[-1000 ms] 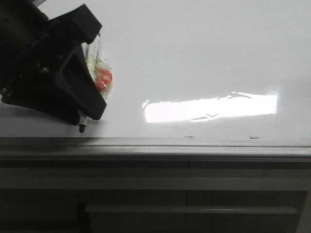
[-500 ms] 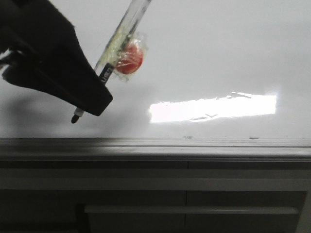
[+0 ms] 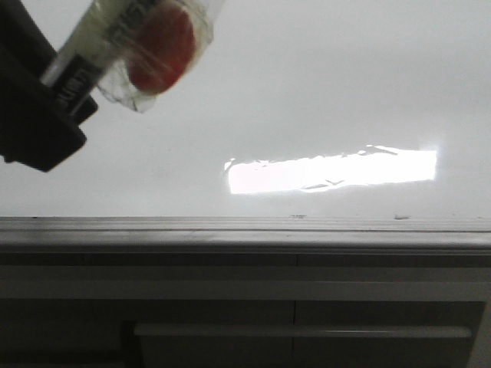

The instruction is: Write number 0 on whiteboard

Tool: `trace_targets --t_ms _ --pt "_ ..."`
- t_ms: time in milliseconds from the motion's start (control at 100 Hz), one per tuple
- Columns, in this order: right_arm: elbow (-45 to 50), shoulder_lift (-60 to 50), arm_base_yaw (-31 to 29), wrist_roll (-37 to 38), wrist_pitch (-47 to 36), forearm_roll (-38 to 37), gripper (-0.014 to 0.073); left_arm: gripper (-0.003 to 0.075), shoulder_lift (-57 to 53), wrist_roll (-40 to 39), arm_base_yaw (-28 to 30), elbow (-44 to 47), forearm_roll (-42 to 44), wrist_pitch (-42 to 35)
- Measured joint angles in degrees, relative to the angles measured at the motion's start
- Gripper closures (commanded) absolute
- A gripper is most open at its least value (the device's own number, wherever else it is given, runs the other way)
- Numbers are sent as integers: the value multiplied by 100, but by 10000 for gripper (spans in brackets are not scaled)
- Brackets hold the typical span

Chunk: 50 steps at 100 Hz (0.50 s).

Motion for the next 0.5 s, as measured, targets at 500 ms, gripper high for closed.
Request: trace_targets --t_ms 500 --pt "-405 1313 325 -145 -1158 16 127 740 -324 12 -9 0 190 140"
